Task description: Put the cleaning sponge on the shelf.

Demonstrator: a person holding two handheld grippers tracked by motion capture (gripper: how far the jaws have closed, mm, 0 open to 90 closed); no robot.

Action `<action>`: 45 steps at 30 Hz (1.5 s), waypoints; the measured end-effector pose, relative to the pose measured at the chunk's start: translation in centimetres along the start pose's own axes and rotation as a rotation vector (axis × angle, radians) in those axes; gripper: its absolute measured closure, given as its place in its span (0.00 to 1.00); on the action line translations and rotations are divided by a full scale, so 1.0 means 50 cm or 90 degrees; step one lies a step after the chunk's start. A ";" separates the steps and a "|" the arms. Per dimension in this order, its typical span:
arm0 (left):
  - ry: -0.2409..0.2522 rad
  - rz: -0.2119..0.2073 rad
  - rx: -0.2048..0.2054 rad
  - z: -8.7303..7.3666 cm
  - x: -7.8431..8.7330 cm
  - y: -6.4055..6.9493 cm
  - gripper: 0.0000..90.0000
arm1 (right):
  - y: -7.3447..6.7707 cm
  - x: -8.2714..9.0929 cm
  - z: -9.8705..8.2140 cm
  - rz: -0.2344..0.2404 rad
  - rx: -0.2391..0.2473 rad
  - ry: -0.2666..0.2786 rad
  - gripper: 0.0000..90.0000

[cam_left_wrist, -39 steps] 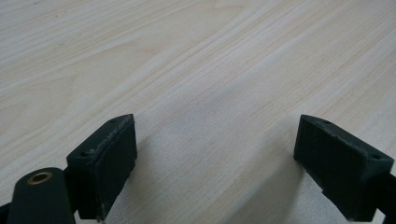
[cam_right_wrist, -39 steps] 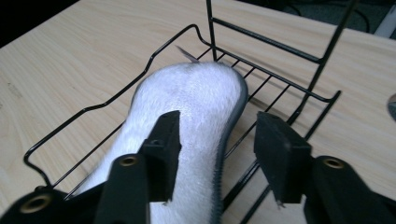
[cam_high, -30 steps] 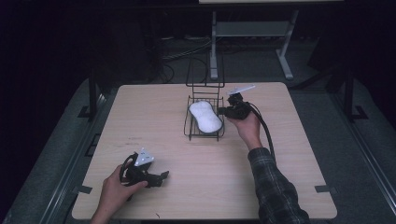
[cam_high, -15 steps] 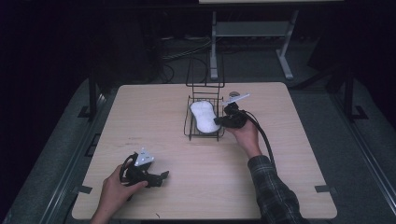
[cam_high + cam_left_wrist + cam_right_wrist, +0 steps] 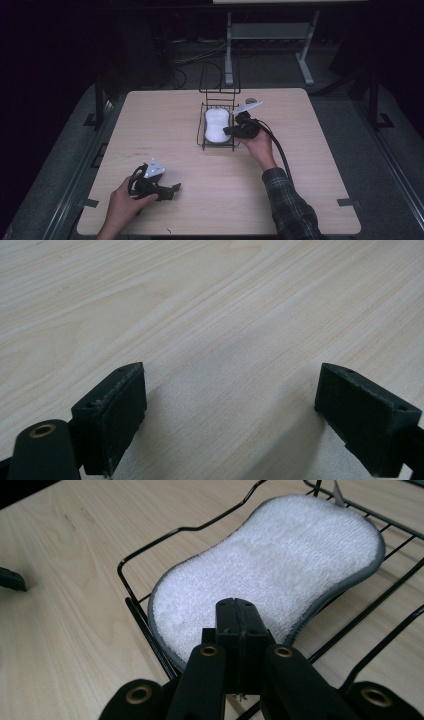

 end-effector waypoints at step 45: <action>0.002 0.000 0.002 0.000 0.000 0.000 0.14 | 0.034 0.228 -0.114 -0.151 -0.060 0.029 0.03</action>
Point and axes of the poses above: each handheld gripper's, and its own axes: x roughly backward along the jaws, z roughly out of its top, y roughly to its right, the point moved 5 cm from there along -x, roughly forward along the jaws, and after that the axes turned 7 degrees about y, right-handed, at the moved point
